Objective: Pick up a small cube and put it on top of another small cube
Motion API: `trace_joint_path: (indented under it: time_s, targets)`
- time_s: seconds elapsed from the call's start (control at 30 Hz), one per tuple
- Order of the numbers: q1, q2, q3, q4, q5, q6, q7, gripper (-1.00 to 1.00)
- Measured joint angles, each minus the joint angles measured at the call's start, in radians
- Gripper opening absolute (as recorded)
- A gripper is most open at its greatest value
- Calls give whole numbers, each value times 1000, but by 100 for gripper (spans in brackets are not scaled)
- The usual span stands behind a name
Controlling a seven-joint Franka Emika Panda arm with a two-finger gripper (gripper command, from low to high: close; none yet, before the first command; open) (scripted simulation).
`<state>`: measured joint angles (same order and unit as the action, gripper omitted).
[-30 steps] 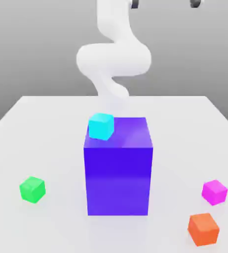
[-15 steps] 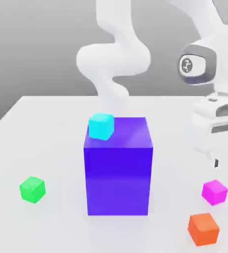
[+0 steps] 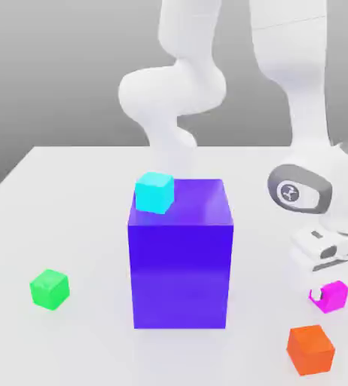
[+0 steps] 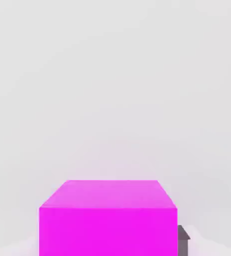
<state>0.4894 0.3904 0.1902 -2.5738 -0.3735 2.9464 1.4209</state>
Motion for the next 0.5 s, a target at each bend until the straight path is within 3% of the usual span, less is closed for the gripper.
trace_joint_path:
  time_s: [0.2, 0.27, 0.5]
  targets:
    - [-91, -172, 126, -42, 162, -127, -123, -100]
    - [-100, -181, 144, -11, 177, -151, -163, -100]
    - [-299, -252, -34, -22, 187, -189, -236, -100]
